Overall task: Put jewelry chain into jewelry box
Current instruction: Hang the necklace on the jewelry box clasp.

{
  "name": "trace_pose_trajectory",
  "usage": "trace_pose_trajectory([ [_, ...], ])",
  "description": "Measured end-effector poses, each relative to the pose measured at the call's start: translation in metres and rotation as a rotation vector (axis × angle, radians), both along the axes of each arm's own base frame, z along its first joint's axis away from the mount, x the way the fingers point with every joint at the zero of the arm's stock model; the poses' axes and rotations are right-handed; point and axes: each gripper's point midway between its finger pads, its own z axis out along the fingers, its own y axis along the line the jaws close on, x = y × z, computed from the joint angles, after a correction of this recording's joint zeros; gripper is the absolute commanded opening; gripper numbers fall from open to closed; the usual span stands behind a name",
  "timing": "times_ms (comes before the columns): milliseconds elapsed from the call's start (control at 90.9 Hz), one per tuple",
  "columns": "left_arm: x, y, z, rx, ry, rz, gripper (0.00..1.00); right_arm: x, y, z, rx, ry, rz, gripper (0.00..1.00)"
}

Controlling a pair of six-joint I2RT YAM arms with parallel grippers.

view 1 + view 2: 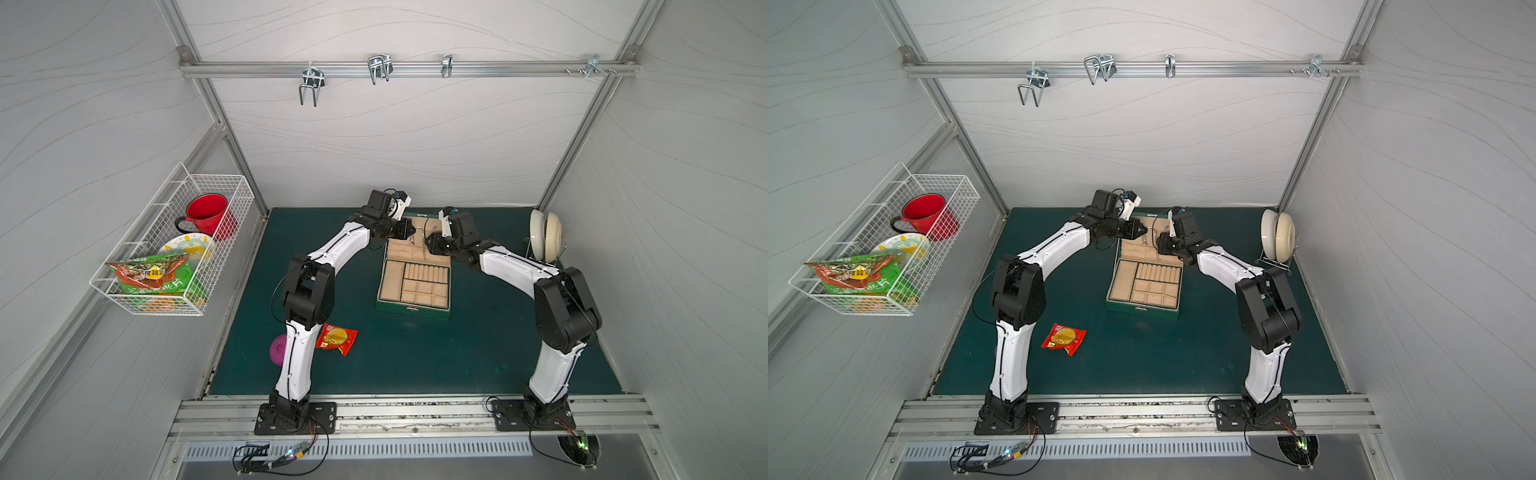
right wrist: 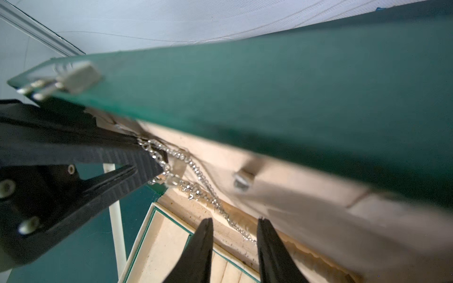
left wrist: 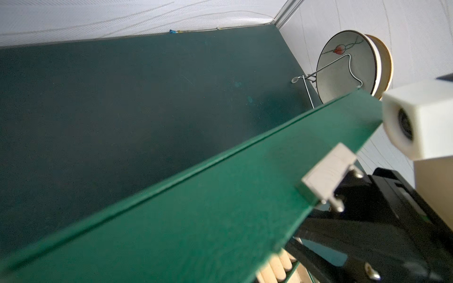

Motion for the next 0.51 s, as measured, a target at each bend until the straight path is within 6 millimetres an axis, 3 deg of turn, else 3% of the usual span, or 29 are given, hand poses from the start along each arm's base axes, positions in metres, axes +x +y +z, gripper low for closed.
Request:
trace_pose_trajectory([
  [506,0.000,0.000,0.000,-0.003,0.003,0.003,0.00,0.009,0.011,0.013,0.073,-0.044,0.005,0.20],
])
